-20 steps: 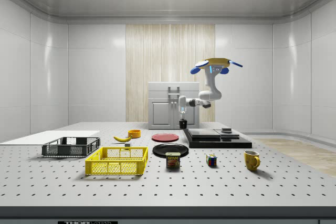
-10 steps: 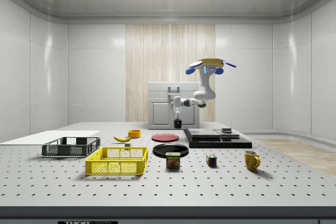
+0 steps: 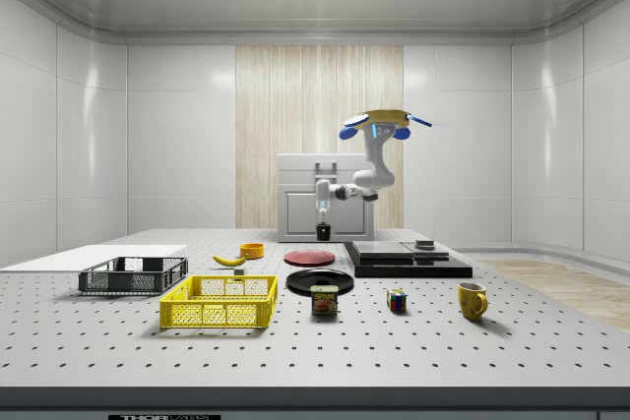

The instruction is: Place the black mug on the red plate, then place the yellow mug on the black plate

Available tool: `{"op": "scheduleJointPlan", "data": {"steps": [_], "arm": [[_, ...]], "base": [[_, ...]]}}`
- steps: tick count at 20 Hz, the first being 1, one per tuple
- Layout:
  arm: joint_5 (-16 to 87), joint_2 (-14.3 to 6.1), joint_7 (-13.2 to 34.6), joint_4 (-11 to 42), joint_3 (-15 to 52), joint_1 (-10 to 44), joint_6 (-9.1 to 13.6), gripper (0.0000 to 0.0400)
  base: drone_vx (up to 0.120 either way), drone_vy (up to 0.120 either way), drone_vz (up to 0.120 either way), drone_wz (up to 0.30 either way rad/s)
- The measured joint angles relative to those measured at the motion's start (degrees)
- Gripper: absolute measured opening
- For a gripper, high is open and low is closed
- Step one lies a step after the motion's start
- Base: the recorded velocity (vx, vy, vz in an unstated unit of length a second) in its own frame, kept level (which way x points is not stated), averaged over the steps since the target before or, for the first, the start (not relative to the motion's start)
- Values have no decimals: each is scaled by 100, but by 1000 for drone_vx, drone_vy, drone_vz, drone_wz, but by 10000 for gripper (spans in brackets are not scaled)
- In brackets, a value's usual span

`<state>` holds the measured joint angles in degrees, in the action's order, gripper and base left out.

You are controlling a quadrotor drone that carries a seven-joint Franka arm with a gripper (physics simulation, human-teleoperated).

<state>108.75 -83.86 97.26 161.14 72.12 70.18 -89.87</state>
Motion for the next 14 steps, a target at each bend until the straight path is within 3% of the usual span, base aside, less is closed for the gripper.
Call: {"op": "scheduleJointPlan", "data": {"steps": [5,14], "arm": [[-12,-27,7,-2,4,9,-25,110],[-58,-131,-283,-11,18,-270,-122,110]], "base": [[120,0,0,0],[0,0,0,0]]}}
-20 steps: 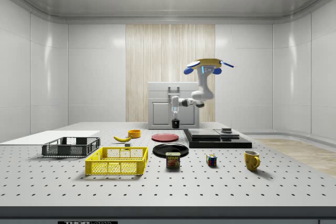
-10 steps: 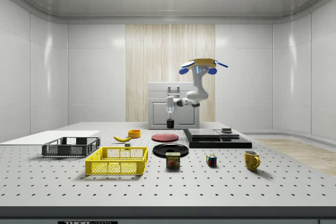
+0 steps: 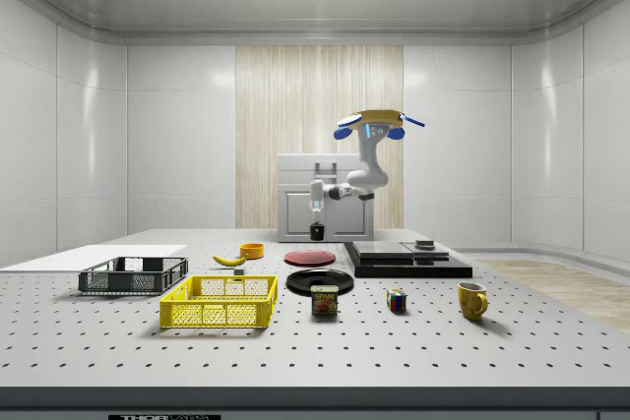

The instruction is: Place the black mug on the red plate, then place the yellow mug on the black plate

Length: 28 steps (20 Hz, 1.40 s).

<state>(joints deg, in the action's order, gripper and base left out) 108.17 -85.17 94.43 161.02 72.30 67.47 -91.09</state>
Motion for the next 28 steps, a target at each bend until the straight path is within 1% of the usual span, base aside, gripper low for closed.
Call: {"op": "scheduleJointPlan", "data": {"steps": [5,14,23,26,28], "arm": [[73,-74,-267,-56,-103,-225,-120,110],[570,-112,-407,-279,-658,-228,-419,110],[1004,-57,-438,-511,-1124,-132,-633,110],[1163,-12,-445,-620,-1289,-80,-704,110],[1212,51,-449,-724,-1330,-5,-713,110]], "base": [[0,0,0,0],[0,0,0,0],[0,0,0,0],[0,0,0,0],[0,0,0,0]]}}
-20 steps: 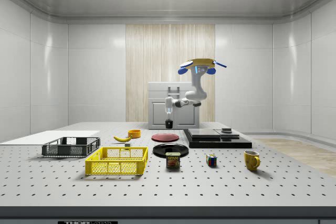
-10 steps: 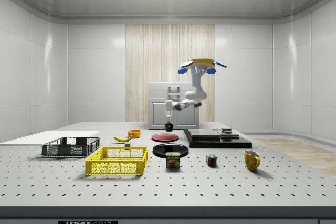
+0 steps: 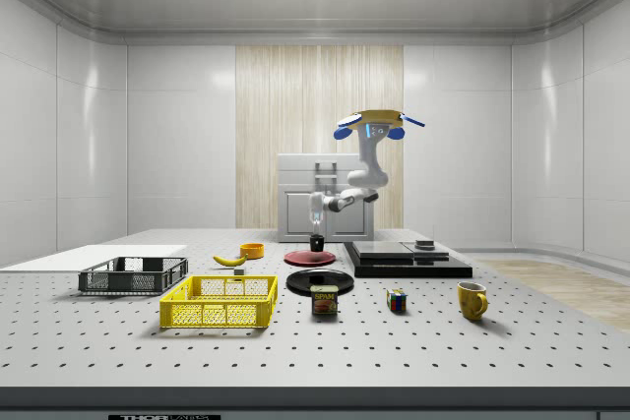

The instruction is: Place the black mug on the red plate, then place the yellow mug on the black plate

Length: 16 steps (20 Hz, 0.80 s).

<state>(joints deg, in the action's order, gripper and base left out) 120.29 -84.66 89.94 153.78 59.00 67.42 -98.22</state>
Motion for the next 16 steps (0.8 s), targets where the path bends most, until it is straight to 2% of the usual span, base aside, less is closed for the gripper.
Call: {"op": "scheduleJointPlan", "data": {"steps": [5,11,12,14,16], "arm": [[41,171,-12,-271,-5,213,17,110],[103,269,-25,-431,-49,321,4,110],[107,277,-27,-443,-52,329,4,133],[111,290,-30,-457,-52,337,9,238],[73,288,-31,-432,-6,327,40,302]], "base": [[0,0,0,0],[0,0,0,0],[0,0,0,0],[0,0,0,0],[0,0,0,0]]}}
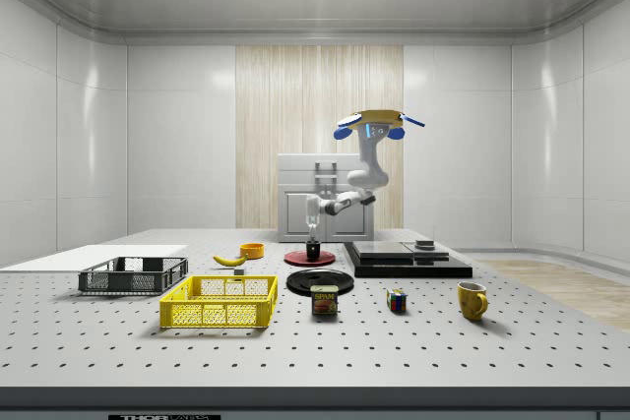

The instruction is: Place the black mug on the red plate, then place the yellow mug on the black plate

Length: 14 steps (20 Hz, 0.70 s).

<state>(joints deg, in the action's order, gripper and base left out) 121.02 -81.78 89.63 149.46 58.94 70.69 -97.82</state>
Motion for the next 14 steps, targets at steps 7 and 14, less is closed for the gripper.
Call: {"op": "scheduleJointPlan", "data": {"steps": [7,14], "arm": [[-301,-53,10,205,333,-86,196,383],[-450,-86,21,288,490,-113,270,397]], "base": [[0,0,51,0],[-109,114,34,0]]}}
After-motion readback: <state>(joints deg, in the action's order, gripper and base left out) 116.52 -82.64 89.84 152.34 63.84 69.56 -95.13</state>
